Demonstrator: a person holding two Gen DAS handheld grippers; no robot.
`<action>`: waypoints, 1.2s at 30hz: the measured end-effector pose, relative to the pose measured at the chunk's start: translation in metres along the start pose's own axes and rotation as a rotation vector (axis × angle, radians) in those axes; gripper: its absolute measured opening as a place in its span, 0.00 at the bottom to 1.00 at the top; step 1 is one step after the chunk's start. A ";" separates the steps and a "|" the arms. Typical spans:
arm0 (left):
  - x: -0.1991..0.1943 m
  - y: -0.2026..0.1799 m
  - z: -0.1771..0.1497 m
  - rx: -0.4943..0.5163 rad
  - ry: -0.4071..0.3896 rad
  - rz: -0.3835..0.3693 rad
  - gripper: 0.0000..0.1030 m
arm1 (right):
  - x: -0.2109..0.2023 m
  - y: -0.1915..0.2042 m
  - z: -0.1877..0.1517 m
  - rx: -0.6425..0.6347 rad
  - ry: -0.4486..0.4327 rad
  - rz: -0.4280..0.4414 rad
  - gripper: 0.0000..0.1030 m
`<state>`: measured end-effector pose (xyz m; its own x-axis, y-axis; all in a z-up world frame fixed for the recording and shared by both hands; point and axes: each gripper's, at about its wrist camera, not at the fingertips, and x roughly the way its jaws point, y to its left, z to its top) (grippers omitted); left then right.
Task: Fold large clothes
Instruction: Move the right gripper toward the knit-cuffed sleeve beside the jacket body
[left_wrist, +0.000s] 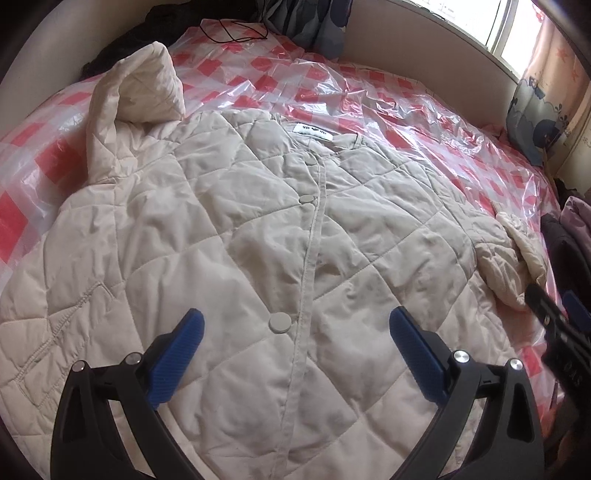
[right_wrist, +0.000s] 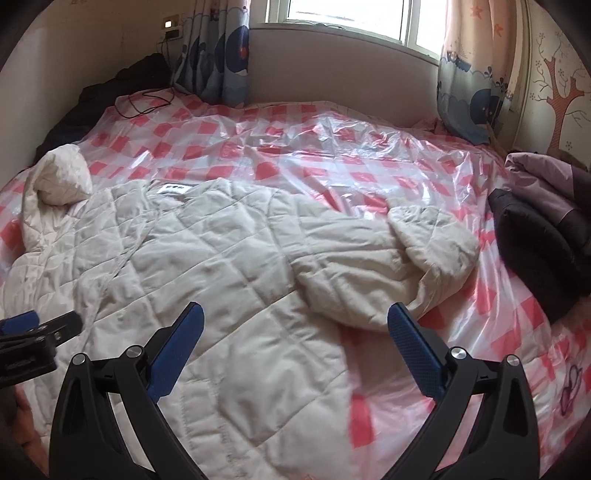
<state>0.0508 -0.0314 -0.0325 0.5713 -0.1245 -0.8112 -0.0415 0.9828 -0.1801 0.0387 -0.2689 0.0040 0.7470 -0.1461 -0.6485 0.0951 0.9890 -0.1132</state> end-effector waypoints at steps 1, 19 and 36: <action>0.001 -0.003 -0.001 0.003 0.001 -0.001 0.94 | 0.008 -0.009 0.011 -0.027 -0.007 -0.040 0.93; 0.007 -0.017 -0.002 0.051 0.028 -0.017 0.94 | 0.070 -0.301 -0.019 0.602 0.175 -0.228 0.93; 0.002 -0.024 -0.006 0.087 0.021 -0.017 0.94 | -0.048 -0.179 -0.055 0.092 0.061 -0.291 0.93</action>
<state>0.0484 -0.0561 -0.0332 0.5536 -0.1433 -0.8203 0.0396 0.9885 -0.1459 -0.0505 -0.4406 0.0135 0.6388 -0.4214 -0.6437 0.3604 0.9031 -0.2336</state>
